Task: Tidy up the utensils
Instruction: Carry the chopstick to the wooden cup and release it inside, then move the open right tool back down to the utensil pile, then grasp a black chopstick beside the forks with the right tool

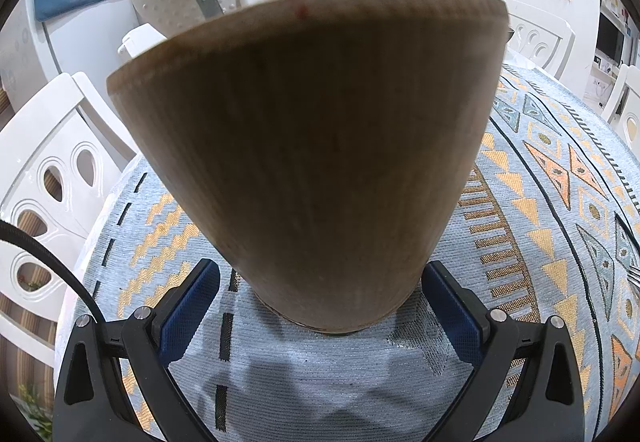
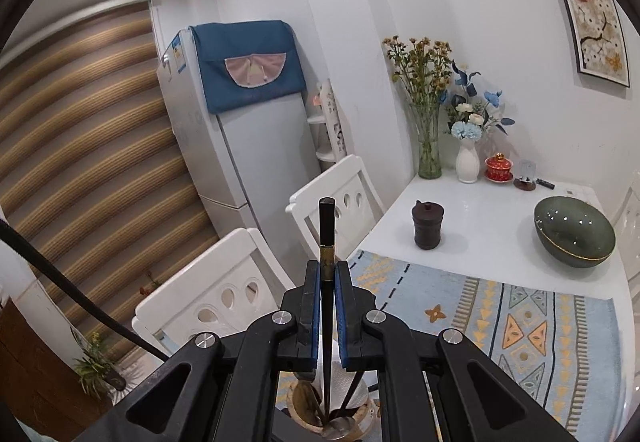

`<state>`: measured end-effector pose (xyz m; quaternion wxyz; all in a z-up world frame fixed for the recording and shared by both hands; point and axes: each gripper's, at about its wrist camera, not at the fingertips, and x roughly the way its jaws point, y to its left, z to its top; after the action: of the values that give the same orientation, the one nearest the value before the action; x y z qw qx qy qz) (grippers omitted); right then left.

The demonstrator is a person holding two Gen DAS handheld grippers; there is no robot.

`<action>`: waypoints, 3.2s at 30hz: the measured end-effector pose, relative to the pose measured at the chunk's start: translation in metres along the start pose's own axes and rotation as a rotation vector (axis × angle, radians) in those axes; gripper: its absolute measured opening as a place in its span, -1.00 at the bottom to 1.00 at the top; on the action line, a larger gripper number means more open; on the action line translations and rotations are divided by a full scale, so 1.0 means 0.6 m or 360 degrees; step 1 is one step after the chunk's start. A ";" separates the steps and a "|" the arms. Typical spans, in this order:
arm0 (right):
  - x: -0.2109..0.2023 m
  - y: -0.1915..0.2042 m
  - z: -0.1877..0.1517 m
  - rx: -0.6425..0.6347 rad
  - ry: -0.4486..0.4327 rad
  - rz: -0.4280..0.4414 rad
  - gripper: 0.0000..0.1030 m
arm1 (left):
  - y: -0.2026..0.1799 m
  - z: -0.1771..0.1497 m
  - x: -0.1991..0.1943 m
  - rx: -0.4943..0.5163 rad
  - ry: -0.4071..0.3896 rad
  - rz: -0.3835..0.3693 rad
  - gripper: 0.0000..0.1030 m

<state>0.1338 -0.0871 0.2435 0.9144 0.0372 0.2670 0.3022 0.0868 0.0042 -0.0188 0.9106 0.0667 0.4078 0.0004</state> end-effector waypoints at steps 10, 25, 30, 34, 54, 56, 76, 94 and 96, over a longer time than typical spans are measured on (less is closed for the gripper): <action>0.006 0.007 -0.003 -0.0024 0.0018 -0.0003 -0.88 | 0.000 0.000 0.000 0.0000 0.0000 0.0000 0.99; -0.037 -0.017 0.027 0.0065 -0.0056 -0.0015 -0.59 | -0.004 0.004 -0.001 0.0000 0.0003 -0.0003 0.99; -0.066 -0.033 0.040 0.0090 -0.0106 -0.0058 -0.57 | -0.004 0.005 0.000 -0.0001 0.0003 -0.0003 0.99; -0.094 -0.045 0.046 0.0111 -0.0151 -0.0097 -0.50 | -0.002 0.006 0.000 -0.0001 0.0003 -0.0003 0.99; -0.202 -0.182 -0.068 0.0208 0.0115 -0.0656 -0.05 | -0.007 0.007 -0.001 -0.0005 0.0007 -0.0009 0.99; -0.209 -0.215 -0.098 0.0311 0.0214 -0.0688 -0.05 | -0.004 0.007 0.001 -0.0006 0.0008 -0.0010 0.99; -0.143 -0.319 -0.382 0.0744 0.1243 -0.0646 -0.47 | -0.007 0.011 0.003 -0.0004 0.0015 -0.0009 0.99; -0.084 -0.326 -0.431 0.0605 0.1458 -0.0503 -0.49 | -0.008 0.012 0.004 -0.0002 0.0016 -0.0008 0.99; -0.081 -0.320 -0.430 0.0569 0.1475 -0.0513 -0.57 | -0.006 0.012 0.004 -0.0002 0.0016 -0.0008 0.99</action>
<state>0.0717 -0.2956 0.0016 0.7145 0.0135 0.6934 0.0919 0.0937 -0.0004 -0.0164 0.9087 0.0649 0.4124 -0.0013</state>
